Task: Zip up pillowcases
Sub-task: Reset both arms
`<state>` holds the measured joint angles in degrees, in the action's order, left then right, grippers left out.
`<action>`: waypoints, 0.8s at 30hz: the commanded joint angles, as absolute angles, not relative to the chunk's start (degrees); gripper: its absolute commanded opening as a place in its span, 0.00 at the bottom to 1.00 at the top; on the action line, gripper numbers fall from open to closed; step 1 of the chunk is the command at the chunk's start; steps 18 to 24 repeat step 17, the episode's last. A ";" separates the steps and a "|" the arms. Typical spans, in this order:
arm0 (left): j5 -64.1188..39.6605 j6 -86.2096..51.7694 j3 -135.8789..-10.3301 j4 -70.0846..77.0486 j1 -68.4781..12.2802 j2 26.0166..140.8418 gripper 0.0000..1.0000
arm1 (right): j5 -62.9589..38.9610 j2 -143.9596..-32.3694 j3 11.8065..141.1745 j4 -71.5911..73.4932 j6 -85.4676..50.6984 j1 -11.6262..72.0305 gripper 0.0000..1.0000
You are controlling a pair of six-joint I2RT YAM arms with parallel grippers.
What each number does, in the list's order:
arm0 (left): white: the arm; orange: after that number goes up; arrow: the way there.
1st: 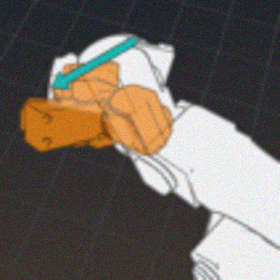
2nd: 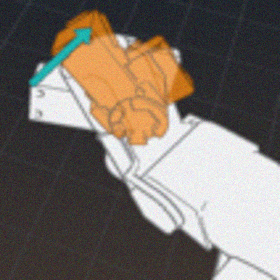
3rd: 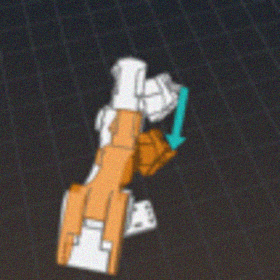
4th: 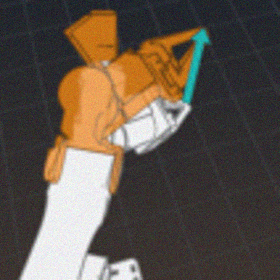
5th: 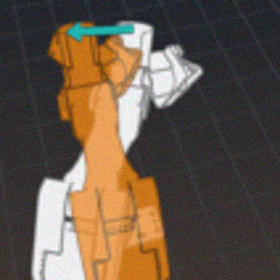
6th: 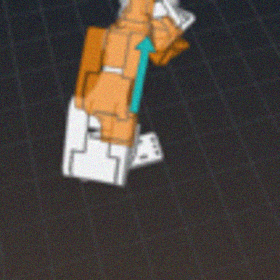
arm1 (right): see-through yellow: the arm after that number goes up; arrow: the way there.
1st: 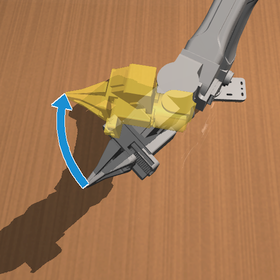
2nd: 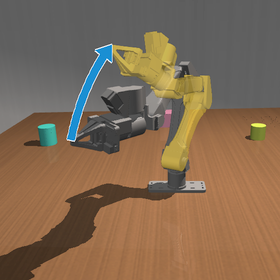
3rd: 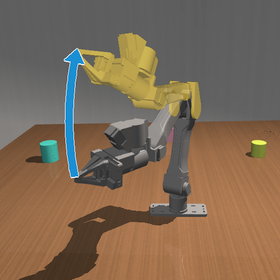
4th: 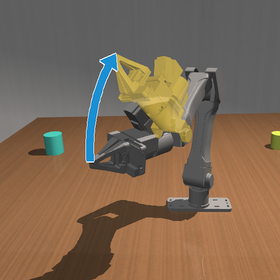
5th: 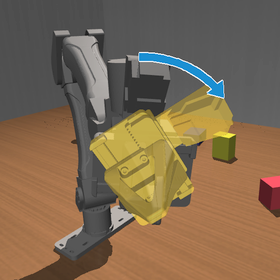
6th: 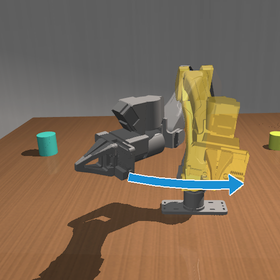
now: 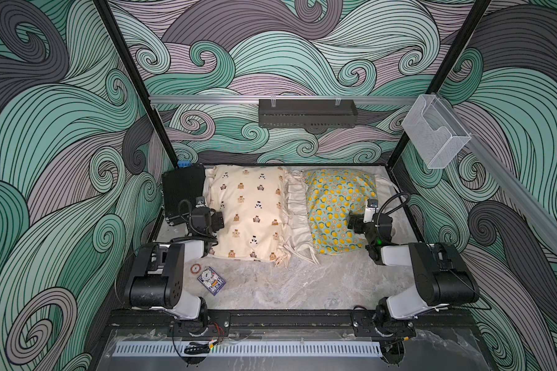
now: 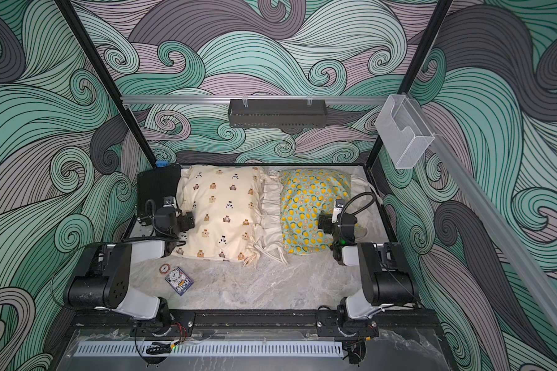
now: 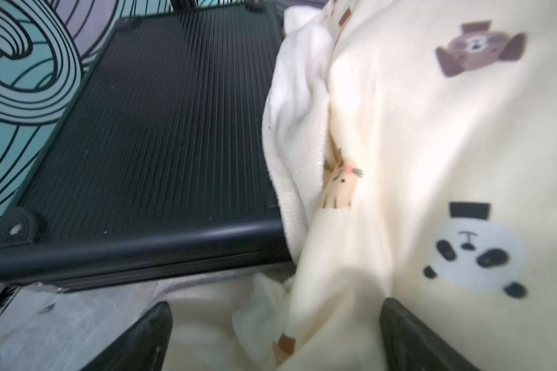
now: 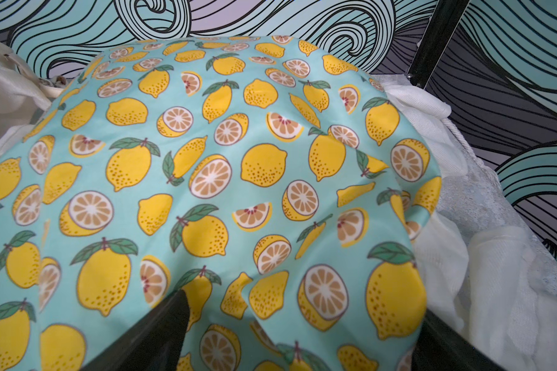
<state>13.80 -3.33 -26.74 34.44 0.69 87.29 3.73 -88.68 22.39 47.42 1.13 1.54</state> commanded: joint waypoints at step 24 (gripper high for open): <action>7.13 -2.72 -27.40 37.37 2.50 87.31 0.98 | 2.42 -88.21 23.32 48.48 1.58 1.56 0.99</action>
